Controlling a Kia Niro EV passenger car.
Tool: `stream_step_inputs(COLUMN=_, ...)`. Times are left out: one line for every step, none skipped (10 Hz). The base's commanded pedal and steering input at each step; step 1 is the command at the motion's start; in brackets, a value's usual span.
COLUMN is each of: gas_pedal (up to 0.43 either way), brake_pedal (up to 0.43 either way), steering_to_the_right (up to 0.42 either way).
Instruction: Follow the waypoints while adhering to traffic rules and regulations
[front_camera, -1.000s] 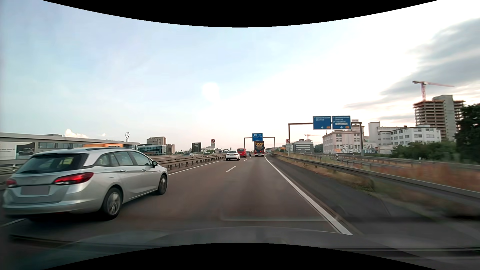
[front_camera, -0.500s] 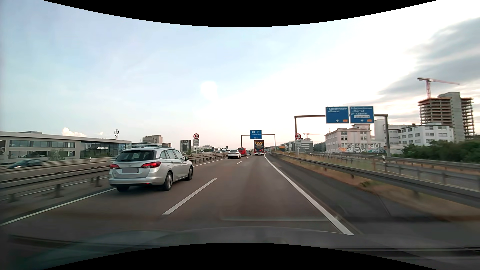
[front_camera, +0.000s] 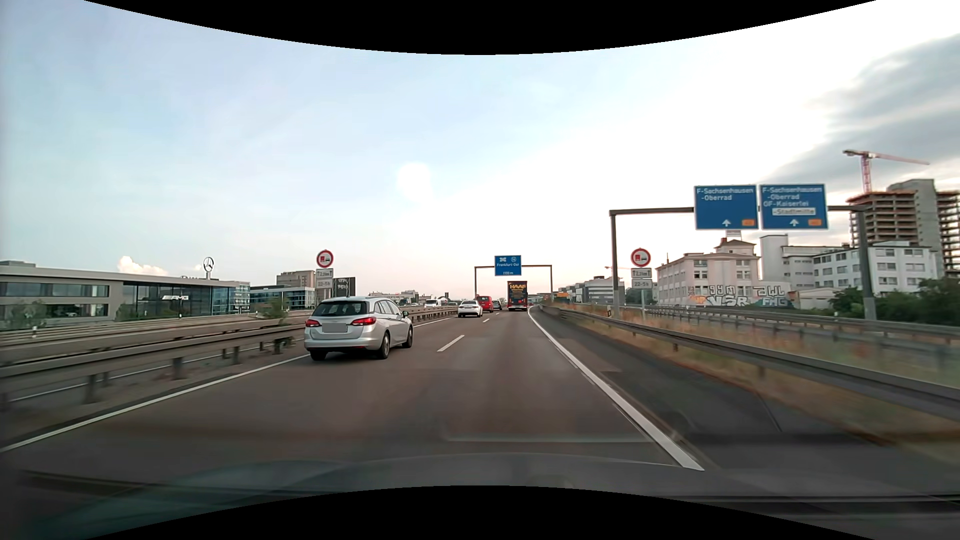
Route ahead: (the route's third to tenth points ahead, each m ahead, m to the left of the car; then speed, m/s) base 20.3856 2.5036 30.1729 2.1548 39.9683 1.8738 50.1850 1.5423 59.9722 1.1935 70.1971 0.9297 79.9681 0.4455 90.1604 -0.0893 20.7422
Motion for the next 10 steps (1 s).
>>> stream_step_inputs(gas_pedal=0.118, brake_pedal=0.000, steering_to_the_right=0.001)
stream_step_inputs(gas_pedal=0.118, brake_pedal=0.000, steering_to_the_right=0.001)
stream_step_inputs(gas_pedal=0.118, brake_pedal=0.000, steering_to_the_right=0.001)
stream_step_inputs(gas_pedal=0.118, brake_pedal=0.000, steering_to_the_right=0.001)
stream_step_inputs(gas_pedal=0.118, brake_pedal=0.000, steering_to_the_right=0.001)
stream_step_inputs(gas_pedal=0.118, brake_pedal=0.000, steering_to_the_right=0.001)
stream_step_inputs(gas_pedal=0.118, brake_pedal=0.000, steering_to_the_right=0.001)
stream_step_inputs(gas_pedal=0.118, brake_pedal=0.000, steering_to_the_right=0.001)
stream_step_inputs(gas_pedal=0.118, brake_pedal=0.000, steering_to_the_right=0.000)
stream_step_inputs(gas_pedal=0.130, brake_pedal=0.000, steering_to_the_right=0.000)
